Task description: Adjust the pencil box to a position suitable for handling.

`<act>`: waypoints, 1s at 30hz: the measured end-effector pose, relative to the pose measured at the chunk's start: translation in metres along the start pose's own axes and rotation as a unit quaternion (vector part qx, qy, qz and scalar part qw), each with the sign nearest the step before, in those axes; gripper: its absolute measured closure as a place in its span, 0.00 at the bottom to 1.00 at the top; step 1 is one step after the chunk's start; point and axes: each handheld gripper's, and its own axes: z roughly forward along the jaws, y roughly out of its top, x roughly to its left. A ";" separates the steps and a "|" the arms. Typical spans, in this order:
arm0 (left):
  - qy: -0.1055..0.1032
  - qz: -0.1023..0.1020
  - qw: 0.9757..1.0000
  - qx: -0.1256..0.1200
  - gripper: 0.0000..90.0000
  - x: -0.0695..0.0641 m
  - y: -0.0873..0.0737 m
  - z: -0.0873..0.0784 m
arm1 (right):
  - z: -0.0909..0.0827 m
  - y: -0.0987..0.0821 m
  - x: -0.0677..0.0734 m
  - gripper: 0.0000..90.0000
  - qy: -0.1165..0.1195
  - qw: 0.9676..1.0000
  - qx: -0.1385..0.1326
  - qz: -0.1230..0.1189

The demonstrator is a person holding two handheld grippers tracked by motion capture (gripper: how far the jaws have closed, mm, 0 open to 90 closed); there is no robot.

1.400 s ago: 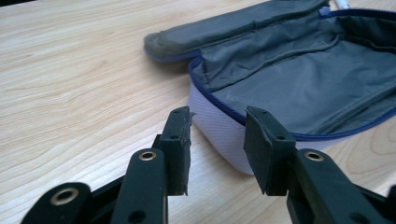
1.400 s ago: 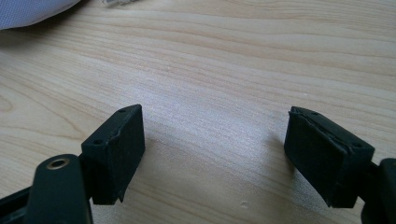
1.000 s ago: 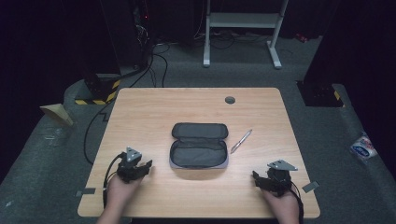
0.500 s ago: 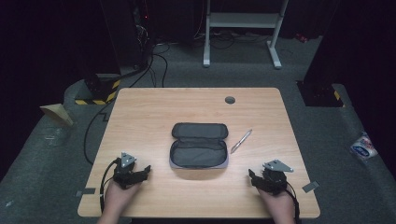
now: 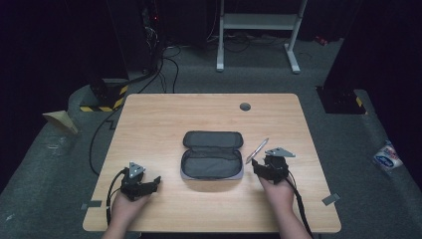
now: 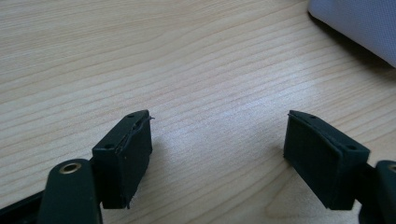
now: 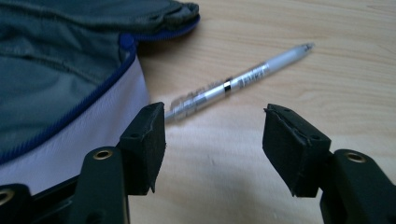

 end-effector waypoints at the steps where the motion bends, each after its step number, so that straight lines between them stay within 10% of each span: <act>1: 0.000 0.002 1.000 0.002 0.26 0.000 0.000 0.000 | 0.000 0.000 0.000 0.44 0.000 1.000 0.000 0.000; 21: -0.002 0.000 1.000 0.002 0.26 0.000 0.001 0.001 | 0.051 0.025 0.001 0.55 -0.061 0.998 0.026 0.021; 30: -0.003 -0.002 1.000 0.002 0.26 0.000 0.001 0.001 | 0.047 0.020 -0.003 0.72 -0.047 0.998 0.044 0.018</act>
